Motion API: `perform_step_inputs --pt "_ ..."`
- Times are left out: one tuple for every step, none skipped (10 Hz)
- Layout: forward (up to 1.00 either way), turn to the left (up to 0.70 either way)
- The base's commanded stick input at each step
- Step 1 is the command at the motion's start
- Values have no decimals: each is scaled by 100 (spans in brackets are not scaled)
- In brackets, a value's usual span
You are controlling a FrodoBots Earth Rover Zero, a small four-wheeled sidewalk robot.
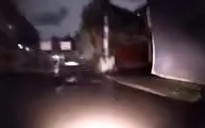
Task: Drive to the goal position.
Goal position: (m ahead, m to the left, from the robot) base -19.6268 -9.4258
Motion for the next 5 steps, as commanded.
perform_step_inputs --pt "50 27" --pt "50 27" --pt "50 27" --pt "50 27" --pt "50 27"
